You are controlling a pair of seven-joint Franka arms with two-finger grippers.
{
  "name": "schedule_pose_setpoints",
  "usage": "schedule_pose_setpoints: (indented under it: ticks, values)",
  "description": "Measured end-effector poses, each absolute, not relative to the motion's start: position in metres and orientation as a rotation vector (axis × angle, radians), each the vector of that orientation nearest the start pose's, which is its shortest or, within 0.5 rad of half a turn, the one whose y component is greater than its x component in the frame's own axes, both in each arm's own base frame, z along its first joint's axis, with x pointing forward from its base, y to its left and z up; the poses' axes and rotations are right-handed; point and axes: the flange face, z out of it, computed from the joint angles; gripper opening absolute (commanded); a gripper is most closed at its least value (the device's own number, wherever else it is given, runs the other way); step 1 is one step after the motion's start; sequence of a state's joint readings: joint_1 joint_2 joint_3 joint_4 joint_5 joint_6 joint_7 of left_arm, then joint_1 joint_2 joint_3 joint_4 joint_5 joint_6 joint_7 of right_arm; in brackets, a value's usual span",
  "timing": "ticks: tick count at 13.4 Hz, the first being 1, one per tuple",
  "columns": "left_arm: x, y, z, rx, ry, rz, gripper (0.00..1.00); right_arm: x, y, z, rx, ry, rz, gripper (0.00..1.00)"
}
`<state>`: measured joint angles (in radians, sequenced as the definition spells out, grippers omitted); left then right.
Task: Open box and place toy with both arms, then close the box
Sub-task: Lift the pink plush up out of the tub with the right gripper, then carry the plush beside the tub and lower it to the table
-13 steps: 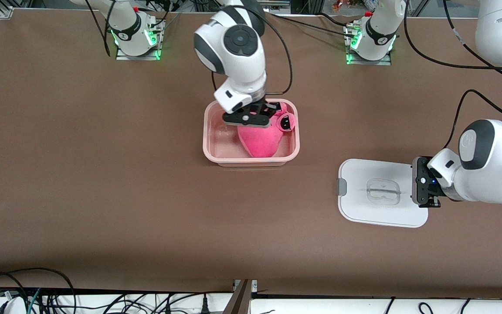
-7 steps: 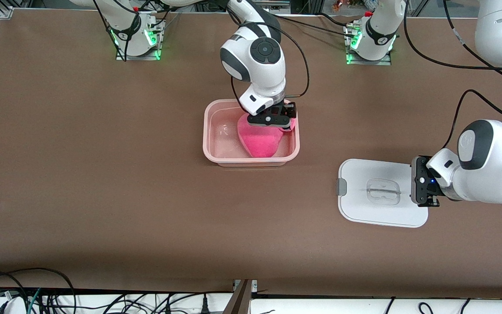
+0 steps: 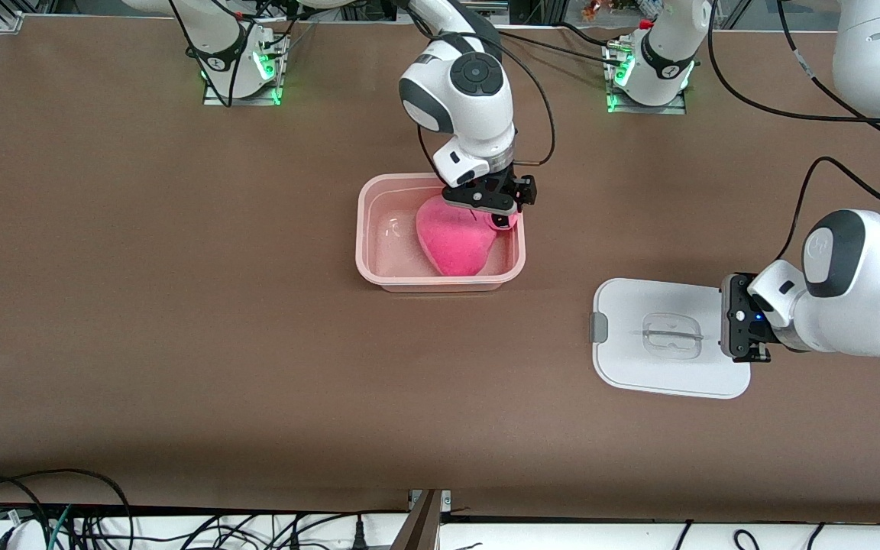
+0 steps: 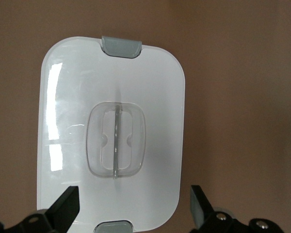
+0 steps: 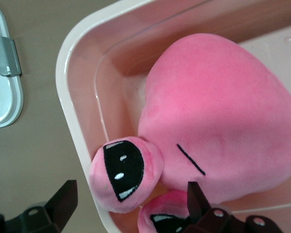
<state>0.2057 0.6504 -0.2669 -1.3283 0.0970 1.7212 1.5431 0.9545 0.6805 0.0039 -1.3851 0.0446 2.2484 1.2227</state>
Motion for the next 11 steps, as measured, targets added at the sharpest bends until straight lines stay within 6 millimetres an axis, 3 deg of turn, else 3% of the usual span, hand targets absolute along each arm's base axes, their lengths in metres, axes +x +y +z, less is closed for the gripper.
schedule_pose_setpoints:
  ticks: [4,7,11]
  values:
    - [0.700,0.006,0.343,-2.338,2.395,0.211,1.00,0.427,0.613,0.320,-2.930,0.443,-0.071,0.96]
    - [0.700,0.006,0.343,-2.338,2.395,0.211,1.00,0.427,0.613,0.315,-2.932,0.443,-0.072,0.41]
    - [0.700,0.006,0.342,-2.338,2.396,0.212,1.00,0.428,0.613,0.313,-2.931,0.444,-0.074,0.01]
